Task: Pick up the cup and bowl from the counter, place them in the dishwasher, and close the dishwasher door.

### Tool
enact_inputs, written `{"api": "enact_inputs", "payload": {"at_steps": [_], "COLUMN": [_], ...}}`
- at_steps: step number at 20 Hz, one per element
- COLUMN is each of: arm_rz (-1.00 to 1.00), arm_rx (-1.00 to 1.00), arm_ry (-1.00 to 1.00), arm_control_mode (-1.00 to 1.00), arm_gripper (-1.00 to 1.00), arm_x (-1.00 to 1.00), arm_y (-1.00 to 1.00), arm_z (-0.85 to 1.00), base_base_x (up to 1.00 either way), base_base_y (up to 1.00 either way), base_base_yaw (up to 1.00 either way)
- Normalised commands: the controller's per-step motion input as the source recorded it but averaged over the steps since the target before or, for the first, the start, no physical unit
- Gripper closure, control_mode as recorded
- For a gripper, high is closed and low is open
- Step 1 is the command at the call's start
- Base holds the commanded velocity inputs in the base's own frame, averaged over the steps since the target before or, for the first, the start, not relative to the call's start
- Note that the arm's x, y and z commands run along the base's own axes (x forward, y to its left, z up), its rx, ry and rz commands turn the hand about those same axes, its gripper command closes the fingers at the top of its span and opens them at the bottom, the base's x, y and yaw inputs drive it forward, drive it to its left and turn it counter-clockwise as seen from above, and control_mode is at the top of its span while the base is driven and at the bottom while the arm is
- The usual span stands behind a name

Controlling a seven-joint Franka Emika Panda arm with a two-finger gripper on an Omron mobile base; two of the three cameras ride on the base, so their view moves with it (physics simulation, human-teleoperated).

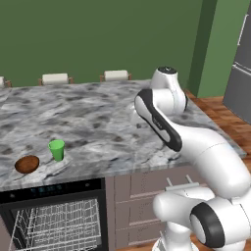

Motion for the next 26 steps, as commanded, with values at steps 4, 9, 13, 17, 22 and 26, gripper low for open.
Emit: {"api": "enact_inputs", "payload": {"at_steps": [4, 9, 13, 17, 22, 26], "arm_rz": [0.00, 0.00, 0.00, 0.00, 0.00, 0.00], "arm_rx": [0.00, 0.02, 0.02, 0.04, 0.08, 0.01], "arm_ry": [0.00, 0.00, 0.00, 0.00, 0.00, 0.00], "arm_control_mode": [-1.00, -1.00, -1.00, -1.00, -1.00, -1.00], "arm_gripper": [-1.00, -1.00, -1.00, -1.00, -1.00, -1.00], "arm_x": [0.05, 0.03, 0.04, 0.03, 0.02, 0.02], "arm_y": [0.25, 0.25, 0.25, 0.26, 0.27, 0.32], "arm_z": [-0.13, -0.15, -0.15, -0.14, -0.13, -0.15], "base_base_x": [0.00, 0.00, 0.00, 0.00, 0.00, 0.00], "base_base_y": [0.00, 0.00, 0.00, 0.00, 0.00, 0.00], "base_base_yaw": [0.00, 0.00, 0.00, 0.00, 0.00, 0.00]}}
